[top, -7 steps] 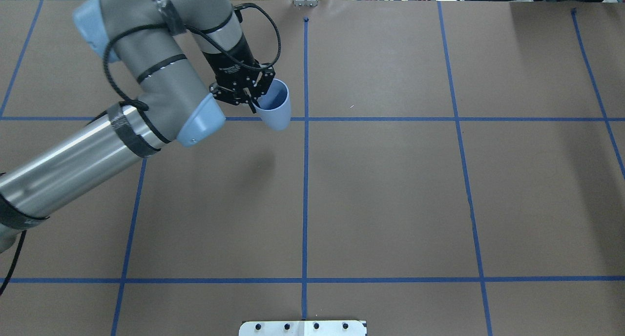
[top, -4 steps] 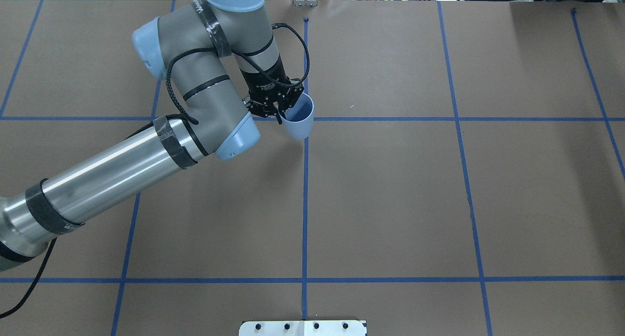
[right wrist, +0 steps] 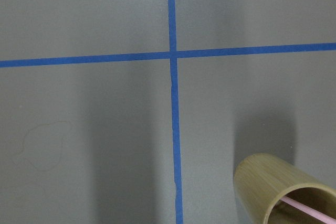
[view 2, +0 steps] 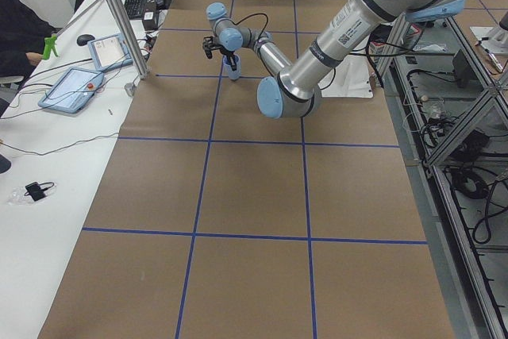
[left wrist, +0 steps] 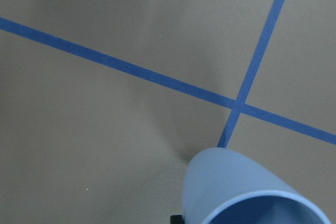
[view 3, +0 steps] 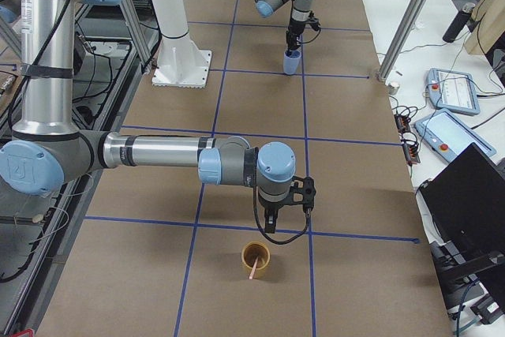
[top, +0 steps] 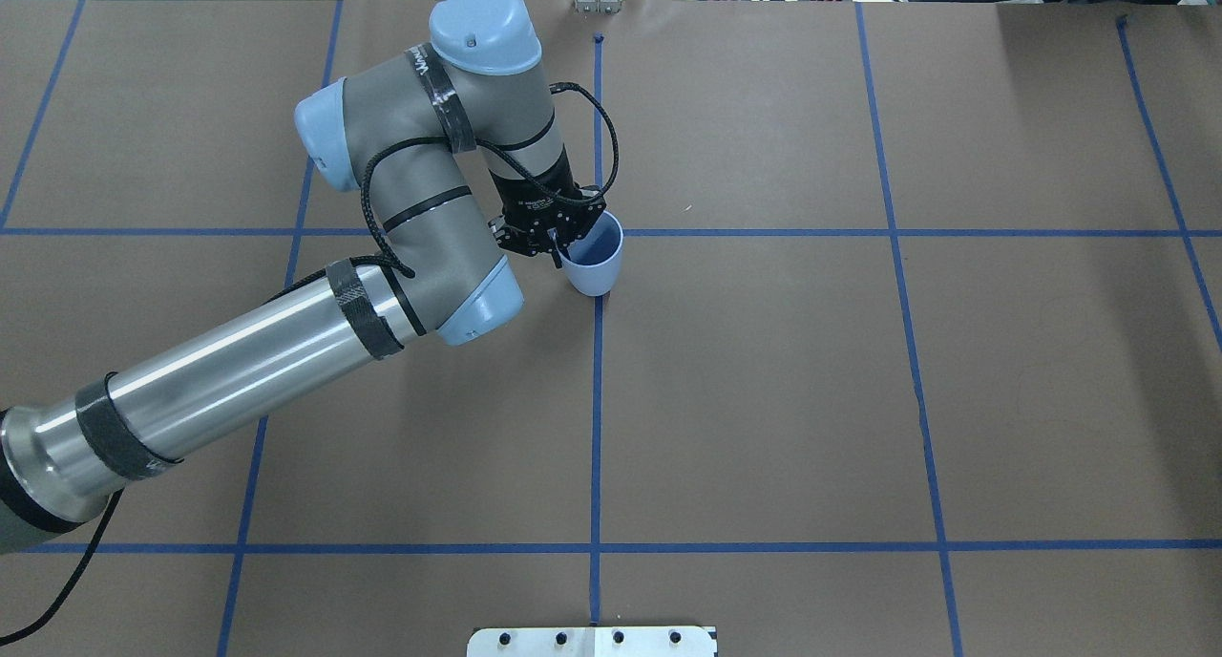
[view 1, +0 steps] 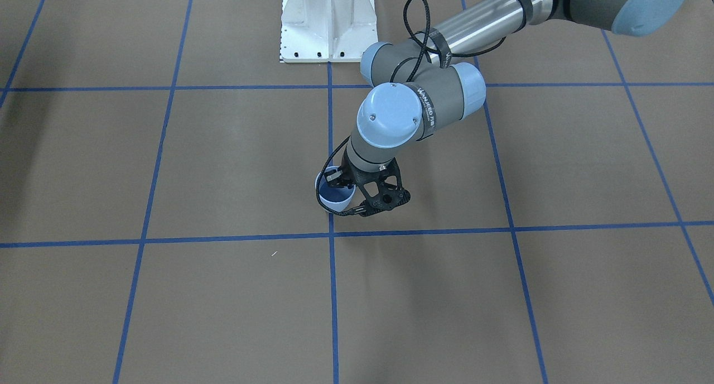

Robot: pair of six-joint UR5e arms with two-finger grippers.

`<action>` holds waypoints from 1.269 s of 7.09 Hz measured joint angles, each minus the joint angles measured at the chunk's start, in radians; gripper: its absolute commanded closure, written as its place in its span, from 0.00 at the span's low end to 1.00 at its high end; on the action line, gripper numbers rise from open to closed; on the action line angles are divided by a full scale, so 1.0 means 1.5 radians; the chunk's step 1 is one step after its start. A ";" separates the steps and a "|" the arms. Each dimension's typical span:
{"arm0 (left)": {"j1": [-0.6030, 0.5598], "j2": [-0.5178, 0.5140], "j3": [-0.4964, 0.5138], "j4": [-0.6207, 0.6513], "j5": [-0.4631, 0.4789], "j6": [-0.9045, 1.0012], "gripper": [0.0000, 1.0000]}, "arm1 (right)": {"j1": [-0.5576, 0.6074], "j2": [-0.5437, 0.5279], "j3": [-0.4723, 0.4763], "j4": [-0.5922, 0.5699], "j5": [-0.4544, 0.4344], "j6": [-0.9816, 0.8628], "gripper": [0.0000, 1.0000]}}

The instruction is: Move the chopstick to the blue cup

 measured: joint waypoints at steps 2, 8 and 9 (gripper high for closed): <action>0.001 0.001 -0.001 -0.025 0.000 0.001 0.02 | 0.000 0.001 0.001 0.000 0.000 -0.001 0.00; -0.072 0.073 -0.141 -0.022 -0.007 0.009 0.02 | 0.044 0.006 -0.010 -0.009 -0.025 -0.175 0.00; -0.075 0.080 -0.164 -0.010 -0.007 0.010 0.02 | 0.047 0.007 -0.027 -0.009 -0.050 -0.283 0.00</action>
